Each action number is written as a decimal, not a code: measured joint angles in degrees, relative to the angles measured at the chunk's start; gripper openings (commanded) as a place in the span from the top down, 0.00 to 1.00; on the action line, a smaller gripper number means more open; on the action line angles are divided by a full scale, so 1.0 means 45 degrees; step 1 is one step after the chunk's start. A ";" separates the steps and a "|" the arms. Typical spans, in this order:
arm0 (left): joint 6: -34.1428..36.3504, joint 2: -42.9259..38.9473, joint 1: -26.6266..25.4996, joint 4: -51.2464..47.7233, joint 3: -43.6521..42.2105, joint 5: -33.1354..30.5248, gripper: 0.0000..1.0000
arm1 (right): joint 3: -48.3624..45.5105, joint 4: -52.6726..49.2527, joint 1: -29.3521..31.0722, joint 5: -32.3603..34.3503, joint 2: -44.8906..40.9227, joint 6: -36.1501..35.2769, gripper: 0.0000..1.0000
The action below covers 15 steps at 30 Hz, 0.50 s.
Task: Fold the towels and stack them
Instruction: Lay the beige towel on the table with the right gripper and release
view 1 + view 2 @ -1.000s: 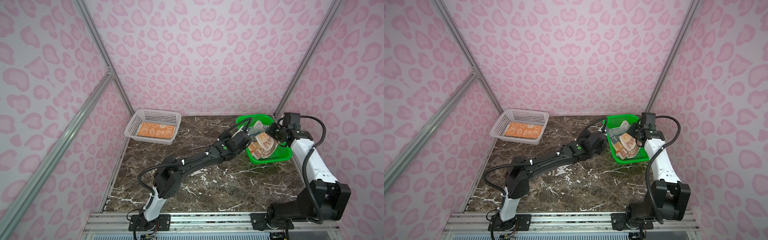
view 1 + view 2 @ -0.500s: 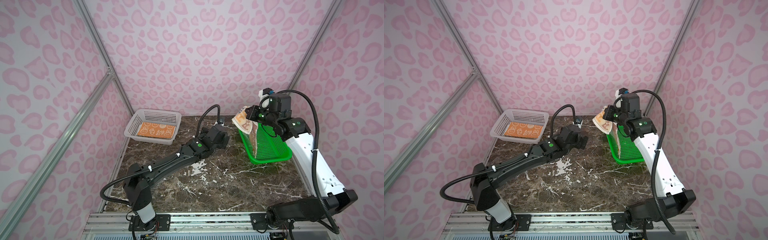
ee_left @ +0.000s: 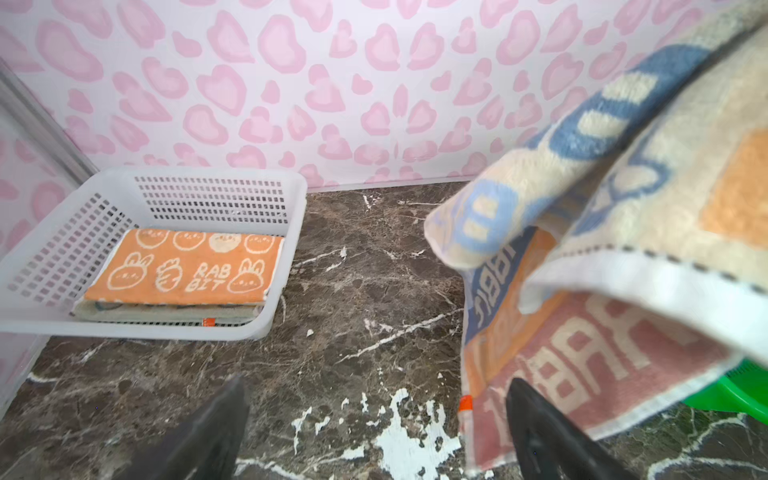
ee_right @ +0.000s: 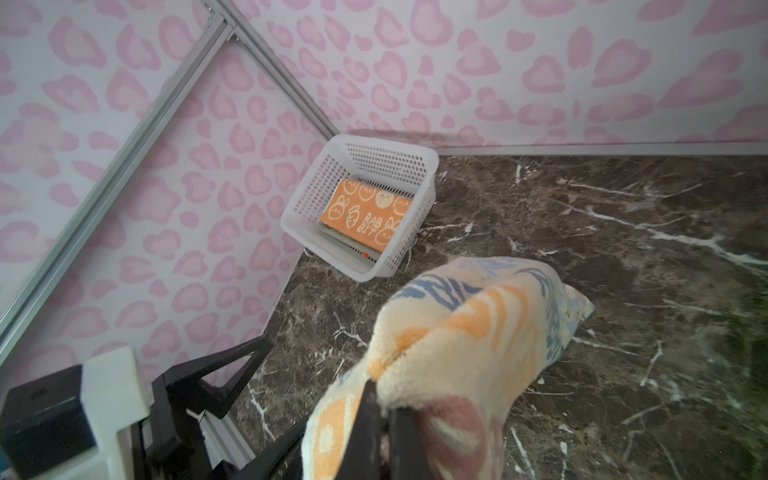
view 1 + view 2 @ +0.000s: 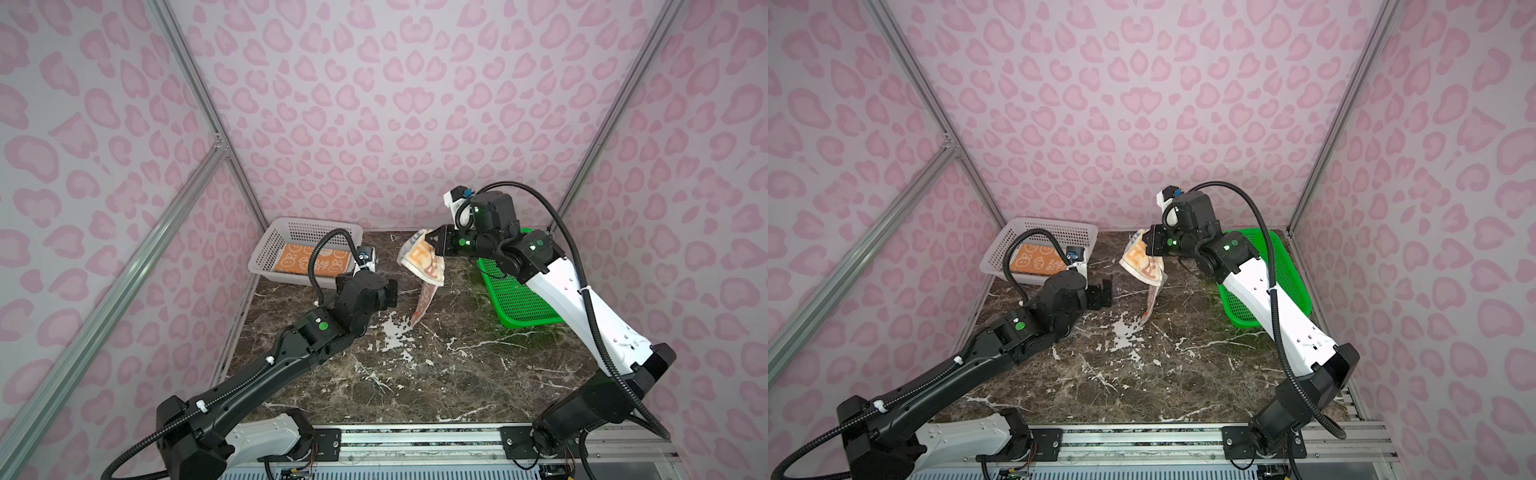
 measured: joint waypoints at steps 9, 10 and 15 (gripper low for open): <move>-0.0437 -0.0476 0.0024 -0.0141 -0.0612 -0.0087 0.02 | -0.0287 0.0350 -0.0350 -0.0869 0.0039 0.0194 1.00; -0.0457 -0.0408 0.0024 -0.0131 -0.0617 -0.0087 0.02 | -0.0408 0.0486 -0.0772 -0.1025 0.0267 0.0291 1.00; -0.0573 0.0102 0.0049 -0.0155 -0.0685 -0.0053 0.02 | 0.0170 0.0544 -0.2948 -0.1608 0.2900 0.0534 0.98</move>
